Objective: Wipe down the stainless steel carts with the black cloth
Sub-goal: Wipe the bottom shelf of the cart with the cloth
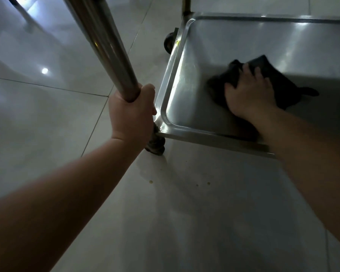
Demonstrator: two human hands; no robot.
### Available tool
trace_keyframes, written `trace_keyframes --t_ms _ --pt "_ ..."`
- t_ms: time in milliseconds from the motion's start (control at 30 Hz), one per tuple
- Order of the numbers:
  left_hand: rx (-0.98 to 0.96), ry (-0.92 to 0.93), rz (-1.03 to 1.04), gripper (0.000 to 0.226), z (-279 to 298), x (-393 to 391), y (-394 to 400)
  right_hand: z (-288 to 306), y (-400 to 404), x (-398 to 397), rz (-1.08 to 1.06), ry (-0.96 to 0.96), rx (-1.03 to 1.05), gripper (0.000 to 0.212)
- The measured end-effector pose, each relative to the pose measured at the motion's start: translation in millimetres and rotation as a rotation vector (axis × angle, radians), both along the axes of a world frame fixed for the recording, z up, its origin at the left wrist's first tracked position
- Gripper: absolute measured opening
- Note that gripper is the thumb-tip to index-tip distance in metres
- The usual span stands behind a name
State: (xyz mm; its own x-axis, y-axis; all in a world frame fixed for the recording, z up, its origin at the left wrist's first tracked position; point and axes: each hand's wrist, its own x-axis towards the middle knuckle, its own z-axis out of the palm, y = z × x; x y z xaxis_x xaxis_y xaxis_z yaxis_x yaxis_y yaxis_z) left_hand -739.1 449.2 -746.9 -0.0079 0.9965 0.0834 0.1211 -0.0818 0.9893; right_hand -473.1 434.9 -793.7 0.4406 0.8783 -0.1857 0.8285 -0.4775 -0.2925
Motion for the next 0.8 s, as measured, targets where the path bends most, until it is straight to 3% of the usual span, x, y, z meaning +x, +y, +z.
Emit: trace_keyframes --t_ms 167,267,333,600,800 --pt "0.004 -0.004 -0.012 0.022 0.2 -1.7 0.1 1.1 23.8 -105.1 0.438 0.025 0.022 0.070" --pt "-0.004 -0.008 -0.041 0.023 -1.4 -2.3 1.3 0.9 -26.3 -99.7 0.632 0.133 0.058 0.069" --pt "-0.014 -0.007 -0.010 0.027 -2.9 -2.1 2.4 1.3 -43.9 -67.3 0.686 0.108 0.058 0.073" --pt "0.020 -0.027 -0.016 0.032 -6.7 -1.9 4.8 4.2 55.4 35.1 0.127 -0.007 0.031 0.069" --pt "0.007 -0.053 -0.078 0.022 -6.7 -2.2 3.5 14.1 130.9 -12.1 0.164 0.020 -0.052 0.068"
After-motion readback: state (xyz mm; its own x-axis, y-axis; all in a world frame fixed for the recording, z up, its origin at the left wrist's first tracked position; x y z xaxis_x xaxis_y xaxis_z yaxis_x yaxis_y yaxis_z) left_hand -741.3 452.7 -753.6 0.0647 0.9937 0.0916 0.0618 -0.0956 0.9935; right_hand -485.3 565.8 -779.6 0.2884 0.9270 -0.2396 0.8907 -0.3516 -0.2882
